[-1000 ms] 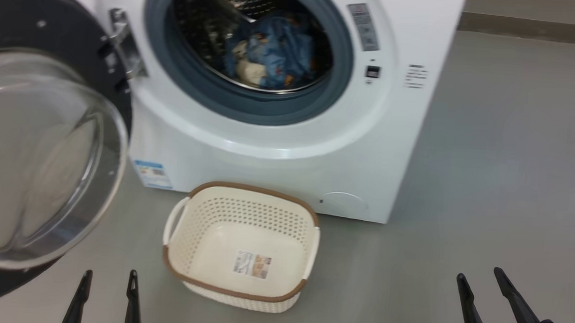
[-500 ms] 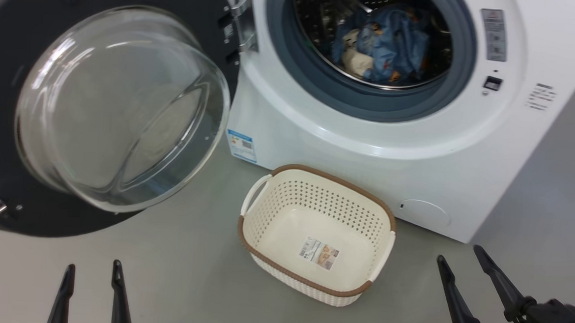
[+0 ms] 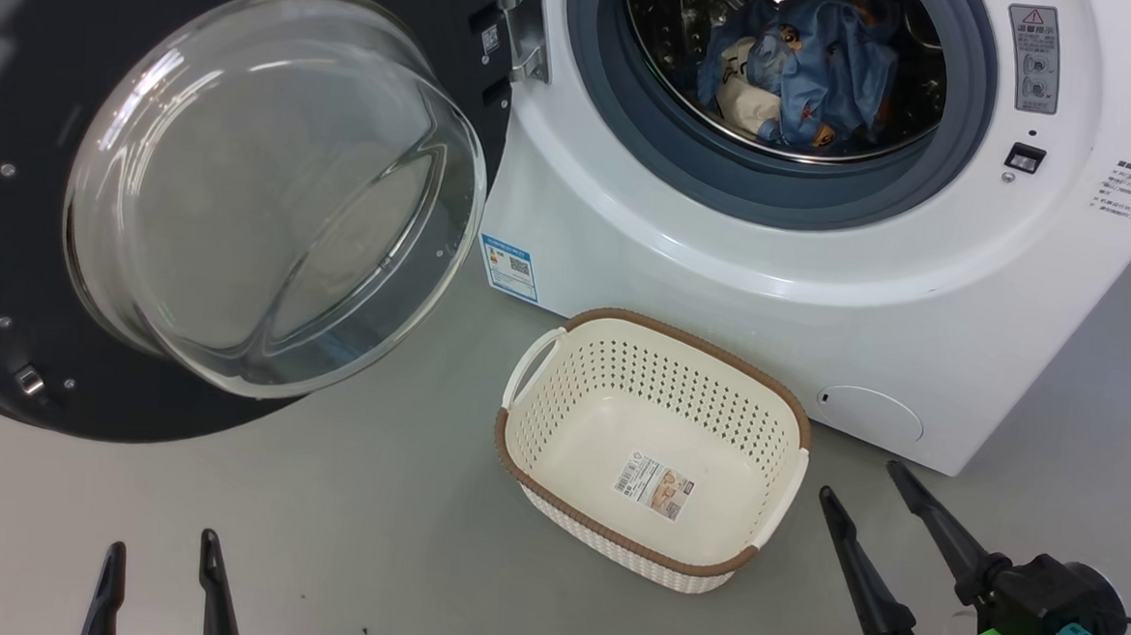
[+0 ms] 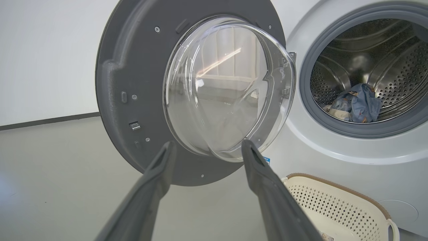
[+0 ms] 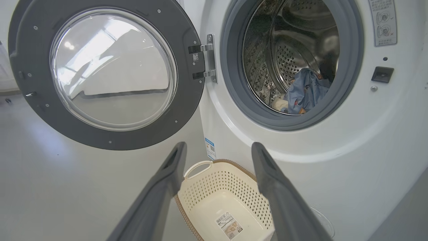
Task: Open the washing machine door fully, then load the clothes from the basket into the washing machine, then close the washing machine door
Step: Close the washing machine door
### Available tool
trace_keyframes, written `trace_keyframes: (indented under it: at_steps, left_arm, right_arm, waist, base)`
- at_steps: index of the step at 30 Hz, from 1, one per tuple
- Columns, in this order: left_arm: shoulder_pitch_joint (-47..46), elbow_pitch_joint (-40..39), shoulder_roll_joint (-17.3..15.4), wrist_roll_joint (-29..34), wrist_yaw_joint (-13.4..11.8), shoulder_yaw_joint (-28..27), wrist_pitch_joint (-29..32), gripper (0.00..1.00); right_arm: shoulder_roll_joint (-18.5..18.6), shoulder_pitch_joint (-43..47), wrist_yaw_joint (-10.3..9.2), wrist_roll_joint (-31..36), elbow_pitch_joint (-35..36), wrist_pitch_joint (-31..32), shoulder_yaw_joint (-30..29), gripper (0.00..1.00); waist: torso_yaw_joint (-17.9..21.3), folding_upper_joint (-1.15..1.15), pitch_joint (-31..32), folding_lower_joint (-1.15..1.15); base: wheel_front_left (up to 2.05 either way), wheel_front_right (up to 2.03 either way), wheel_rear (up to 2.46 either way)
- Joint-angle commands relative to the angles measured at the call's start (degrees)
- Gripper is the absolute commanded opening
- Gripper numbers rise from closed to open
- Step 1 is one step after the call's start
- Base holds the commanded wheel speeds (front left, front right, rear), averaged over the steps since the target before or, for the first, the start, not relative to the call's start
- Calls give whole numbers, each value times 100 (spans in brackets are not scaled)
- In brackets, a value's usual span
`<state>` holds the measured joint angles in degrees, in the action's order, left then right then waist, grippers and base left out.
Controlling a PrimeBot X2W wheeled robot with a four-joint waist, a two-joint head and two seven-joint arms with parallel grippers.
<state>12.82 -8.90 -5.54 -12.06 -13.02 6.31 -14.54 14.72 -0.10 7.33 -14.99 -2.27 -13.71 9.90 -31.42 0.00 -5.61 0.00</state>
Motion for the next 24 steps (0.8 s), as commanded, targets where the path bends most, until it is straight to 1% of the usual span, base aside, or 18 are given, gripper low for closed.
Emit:
trace_keyframes:
  at_steps: [1, 6, 7, 8, 9, 10, 11, 19, 24]
  left_arm:
    - [-57, -211, 11, 79, 51, -258, -46, 100]
    - [-17, -224, 84, 136, 146, -345, -46, 100]
    - [-13, -227, 96, 146, 162, -360, -46, 49]
    - [-9, -230, 108, 155, 178, -375, -46, 36]
    - [-8, -231, 119, 161, 197, -388, -46, 15]
    - [-8, -231, 119, 161, 197, -388, -46, 15]
    - [-7, -232, 129, 161, 222, -399, -46, 0]
    - [-8, -293, 187, 240, 388, -477, -46, 0]
    - [-44, -584, 213, 210, 550, -543, -46, 0]
  right_arm:
    - [78, -181, 16, -133, 80, -45, 173, 100]
    - [104, -231, 16, -178, 7, -68, 242, 100]
    - [110, -241, 16, -184, -3, -73, 252, 100]
    - [116, -250, 16, -190, -12, -77, 261, 100]
    - [120, -258, 16, -196, -21, -81, 267, 100]
    - [120, -258, 16, -196, -21, -81, 267, 100]
    - [123, -264, 16, -200, -30, -84, 271, 100]
    - [115, -276, 16, -207, -61, -105, 275, 100]
    - [112, -283, 16, -208, -62, -113, 278, 100]
  waist:
    - [-1, 0, 8, 0]
    - [1, 0, 25, 0]
    - [2, 0, 25, 0]
    - [3, 0, 26, 0]
    - [4, 0, 28, 0]
    - [4, 0, 28, 0]
    - [5, 0, 31, 0]
    - [8, 0, 50, 0]
    - [4, 0, 46, 0]
  base:
    - [0, 0, 0]
    - [0, 0, 0]
    - [0, 0, 0]
    - [0, 0, 0]
    - [0, 0, 0]
    - [0, 0, 0]
    - [0, 0, 0]
    - [0, 0, 0]
    - [0, 0, 0]
